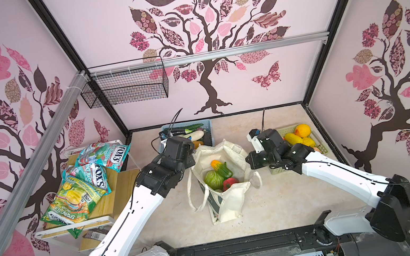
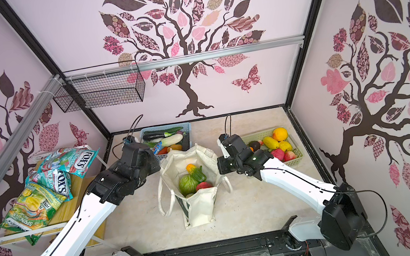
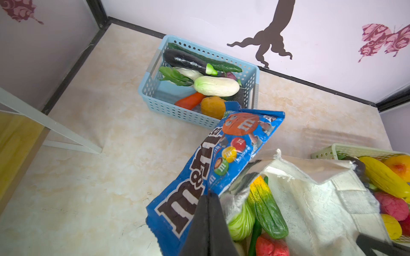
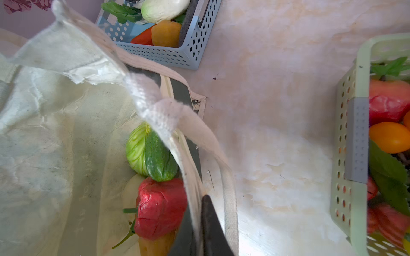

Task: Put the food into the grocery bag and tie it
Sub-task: 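Carry the M&M's pack with the left gripper over the bag opening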

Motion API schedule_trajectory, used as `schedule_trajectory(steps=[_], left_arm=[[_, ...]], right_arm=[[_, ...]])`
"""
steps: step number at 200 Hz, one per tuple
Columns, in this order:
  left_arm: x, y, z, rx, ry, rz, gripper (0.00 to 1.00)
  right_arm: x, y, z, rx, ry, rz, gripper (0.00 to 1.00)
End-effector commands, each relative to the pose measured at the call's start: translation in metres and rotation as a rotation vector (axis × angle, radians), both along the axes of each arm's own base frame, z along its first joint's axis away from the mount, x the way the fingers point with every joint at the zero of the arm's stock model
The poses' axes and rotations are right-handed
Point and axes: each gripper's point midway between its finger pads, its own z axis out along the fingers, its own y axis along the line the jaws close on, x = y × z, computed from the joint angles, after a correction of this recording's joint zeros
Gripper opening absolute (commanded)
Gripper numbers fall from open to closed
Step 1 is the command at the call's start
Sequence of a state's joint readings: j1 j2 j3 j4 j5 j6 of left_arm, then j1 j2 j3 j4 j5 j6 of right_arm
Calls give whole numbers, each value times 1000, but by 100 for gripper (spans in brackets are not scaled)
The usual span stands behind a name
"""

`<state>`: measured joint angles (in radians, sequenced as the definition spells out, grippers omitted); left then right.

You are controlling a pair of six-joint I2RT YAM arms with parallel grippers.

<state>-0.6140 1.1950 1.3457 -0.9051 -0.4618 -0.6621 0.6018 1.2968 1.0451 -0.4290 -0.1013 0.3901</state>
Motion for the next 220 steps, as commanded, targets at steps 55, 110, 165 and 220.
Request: schedule_trajectory(steps=[55,110,165,220], left_arm=[[13,-24,26,-58,-53,-94,5],[9,-47,40,-152,-82,-199,5],[5,-78,36,-192,-78,-327,5],[-3,-101,26,-194,-40,-430,5]], right_arm=[[7,3,32,30,-61,-3,10],[8,5,26,21,-53,8,10],[10,5,22,12,-51,5,11],[11,5,17,4,-46,2,11]])
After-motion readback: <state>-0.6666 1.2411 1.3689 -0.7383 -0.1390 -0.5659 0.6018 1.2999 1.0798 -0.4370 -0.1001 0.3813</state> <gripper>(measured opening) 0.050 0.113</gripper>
